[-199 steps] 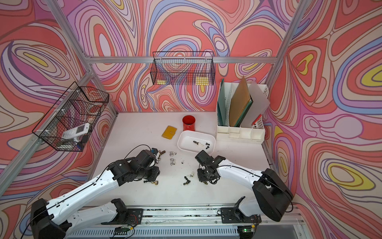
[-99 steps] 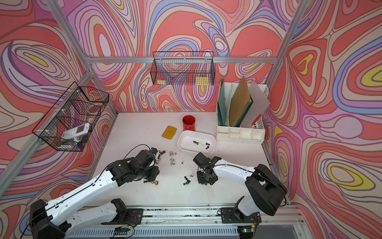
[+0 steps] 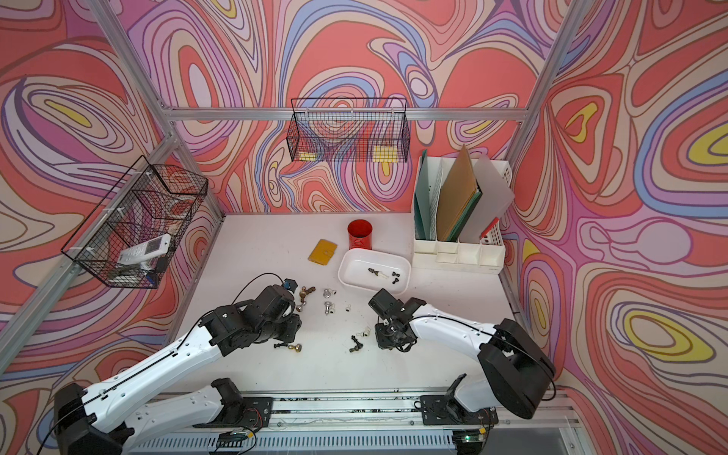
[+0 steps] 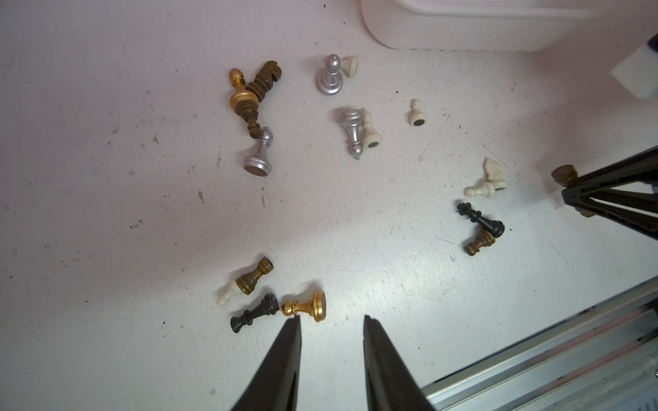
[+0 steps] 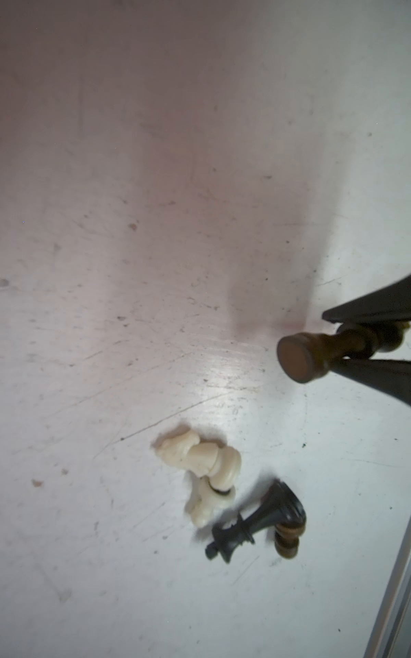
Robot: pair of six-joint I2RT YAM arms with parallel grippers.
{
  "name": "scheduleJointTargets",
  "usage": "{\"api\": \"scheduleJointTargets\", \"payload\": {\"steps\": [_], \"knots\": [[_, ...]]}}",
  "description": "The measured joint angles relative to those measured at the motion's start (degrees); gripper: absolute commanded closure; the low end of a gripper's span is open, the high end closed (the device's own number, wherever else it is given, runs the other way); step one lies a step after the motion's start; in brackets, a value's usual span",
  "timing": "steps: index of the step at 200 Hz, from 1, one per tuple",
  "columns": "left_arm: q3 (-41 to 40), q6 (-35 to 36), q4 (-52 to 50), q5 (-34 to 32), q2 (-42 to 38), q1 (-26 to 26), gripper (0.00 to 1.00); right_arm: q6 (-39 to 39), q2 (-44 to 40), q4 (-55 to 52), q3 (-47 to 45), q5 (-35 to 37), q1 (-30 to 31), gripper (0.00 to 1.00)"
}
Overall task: Put the chess pieces into the storage box
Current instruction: Pick up the chess piece at the center of the board, then place the chess piece in the storage box.
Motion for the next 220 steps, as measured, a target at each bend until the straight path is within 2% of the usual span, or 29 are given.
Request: {"api": "scheduleJointTargets", "payload": {"steps": [36, 64, 103, 137, 173, 220], "knots": [[1.25, -0.02, 1.77, -0.48, 0.09, 0.00, 0.66, -1.33, -3.02, -2.97, 8.04, 3.58, 0.00, 0.92], [1.33, -0.07, 3.80, -0.63, 0.09, 0.00, 0.66, -5.22, -0.39, -2.89, 18.47, 7.56, -0.90, 0.93], [1.33, -0.07, 5.05, -0.55, 0.11, 0.00, 0.66, -11.13, 10.91, 1.62, 29.53, 6.54, -9.73, 0.92], [1.64, 0.04, 5.07, -0.68, 0.42, 0.00, 0.66, -14.25, 24.15, 3.17, 38.97, 3.89, -16.52, 0.91], [2.97, 0.90, 5.07, -1.07, 1.42, 0.00, 0.66, -15.98, 36.13, 2.89, 48.15, 0.68, -18.32, 0.90], [3.15, 1.42, 5.07, -1.16, 1.84, 0.00, 0.65, -16.83, 42.69, 1.77, 54.10, -1.62, -18.29, 0.89]]}}
